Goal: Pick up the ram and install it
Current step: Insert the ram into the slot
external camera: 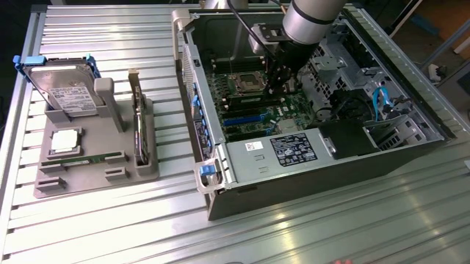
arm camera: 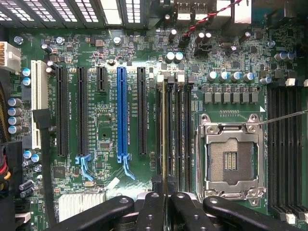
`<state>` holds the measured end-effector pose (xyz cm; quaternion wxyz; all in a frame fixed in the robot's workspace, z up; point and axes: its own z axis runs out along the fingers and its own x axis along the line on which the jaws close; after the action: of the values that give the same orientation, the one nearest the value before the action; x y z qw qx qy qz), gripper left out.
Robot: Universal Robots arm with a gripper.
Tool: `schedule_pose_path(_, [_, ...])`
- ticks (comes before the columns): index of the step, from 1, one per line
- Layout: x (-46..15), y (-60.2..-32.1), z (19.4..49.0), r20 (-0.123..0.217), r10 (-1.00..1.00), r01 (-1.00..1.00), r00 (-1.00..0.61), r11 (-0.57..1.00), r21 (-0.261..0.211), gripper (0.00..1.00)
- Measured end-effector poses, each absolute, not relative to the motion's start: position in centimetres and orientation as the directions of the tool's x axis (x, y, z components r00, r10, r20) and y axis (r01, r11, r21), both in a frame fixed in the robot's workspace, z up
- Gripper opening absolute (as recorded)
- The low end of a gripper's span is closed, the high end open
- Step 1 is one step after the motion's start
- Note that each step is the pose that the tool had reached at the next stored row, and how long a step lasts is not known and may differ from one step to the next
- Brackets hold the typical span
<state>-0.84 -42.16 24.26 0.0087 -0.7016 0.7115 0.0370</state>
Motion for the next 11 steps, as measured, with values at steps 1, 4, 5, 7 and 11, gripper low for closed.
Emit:
schedule_pose_path(1, [-0.84,-42.16,24.26,-0.064,-0.998,-0.999,-0.015,0.012,0.040,0.12])
schedule_pose_path(4, [-0.84,-42.17,24.25,-0.064,-0.998,-0.999,-0.010,0.008,0.040,0.12])
schedule_pose_path(5, [-0.84,-42.16,24.25,-0.064,-0.998,-0.999,-0.009,0.006,0.040,0.12])
schedule_pose_path(7, [-0.84,-42.16,24.25,-0.064,-0.998,-0.999,-0.008,0.006,0.040,0.12])
schedule_pose_path(11, [-0.84,-42.16,24.16,-0.064,-0.998,-0.999,-0.008,0.006,0.040,0.12])
